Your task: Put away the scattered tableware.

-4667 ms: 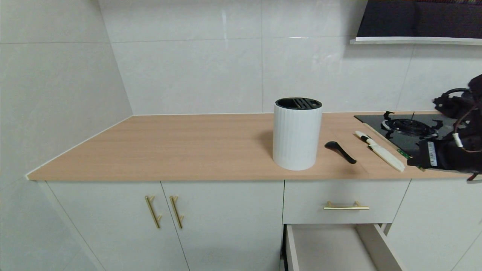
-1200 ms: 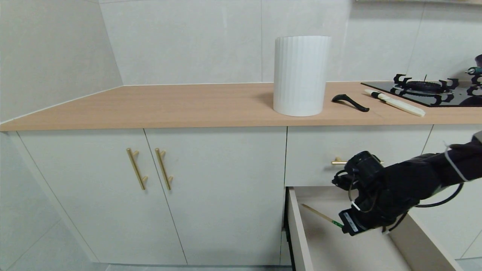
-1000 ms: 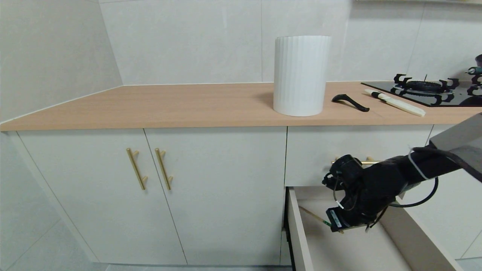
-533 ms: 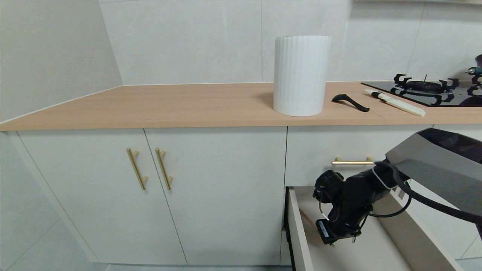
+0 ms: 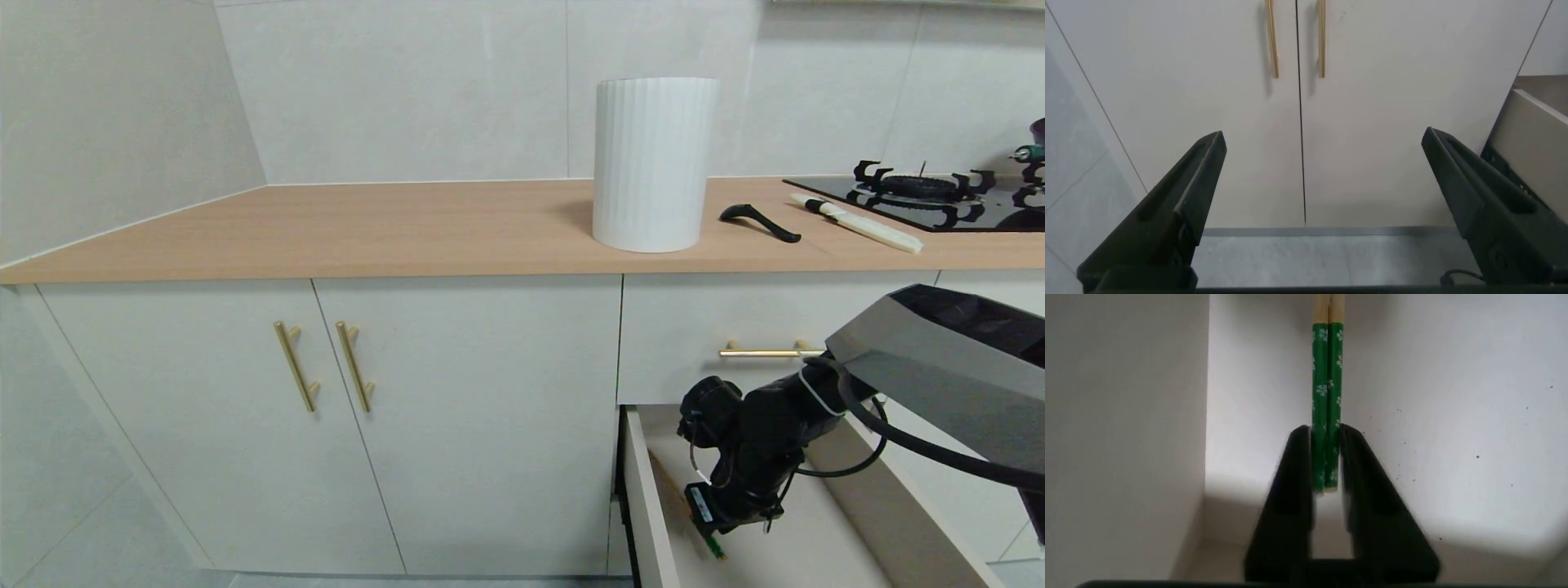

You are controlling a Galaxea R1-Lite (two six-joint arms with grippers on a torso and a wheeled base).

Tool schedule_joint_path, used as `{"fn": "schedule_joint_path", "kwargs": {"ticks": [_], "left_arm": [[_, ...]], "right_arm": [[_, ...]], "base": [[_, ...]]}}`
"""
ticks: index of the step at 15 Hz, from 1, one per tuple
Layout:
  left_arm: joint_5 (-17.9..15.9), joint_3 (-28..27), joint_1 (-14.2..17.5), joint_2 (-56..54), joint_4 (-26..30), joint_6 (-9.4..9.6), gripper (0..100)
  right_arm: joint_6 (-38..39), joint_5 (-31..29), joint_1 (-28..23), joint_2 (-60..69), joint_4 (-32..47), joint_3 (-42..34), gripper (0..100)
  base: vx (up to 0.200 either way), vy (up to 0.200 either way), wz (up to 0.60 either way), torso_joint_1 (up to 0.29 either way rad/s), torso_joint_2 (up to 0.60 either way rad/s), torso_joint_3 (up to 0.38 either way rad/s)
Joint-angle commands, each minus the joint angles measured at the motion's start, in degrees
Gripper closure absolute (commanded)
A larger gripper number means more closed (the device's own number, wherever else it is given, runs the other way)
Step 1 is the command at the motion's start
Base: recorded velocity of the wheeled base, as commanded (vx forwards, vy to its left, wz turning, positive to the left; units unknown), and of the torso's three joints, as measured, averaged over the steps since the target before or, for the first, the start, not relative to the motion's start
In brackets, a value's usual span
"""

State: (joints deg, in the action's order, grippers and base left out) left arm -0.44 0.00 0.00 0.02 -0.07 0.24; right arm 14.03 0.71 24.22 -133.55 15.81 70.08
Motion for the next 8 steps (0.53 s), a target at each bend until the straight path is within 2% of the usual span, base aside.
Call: {"fn": "schedule_joint_path", "kwargs": {"ticks": [1, 8], "left_arm": [[0.00, 0.00, 0.00, -0.02, -0.01, 0.02, 0], [0.00, 0.00, 0.00, -0.02, -0.01, 0.02, 0]], "right_arm": [[0.03, 0.08, 0.04, 0.13, 0.01, -0.03, 0], [0.03, 0.17, 0.04, 0.48, 0.10, -0.21, 0]], "base": [[0.000, 0.000, 0.00, 0.000, 0.00, 0.000], [0.000, 0.000, 0.00, 0.000, 0.00, 0.000]]}}
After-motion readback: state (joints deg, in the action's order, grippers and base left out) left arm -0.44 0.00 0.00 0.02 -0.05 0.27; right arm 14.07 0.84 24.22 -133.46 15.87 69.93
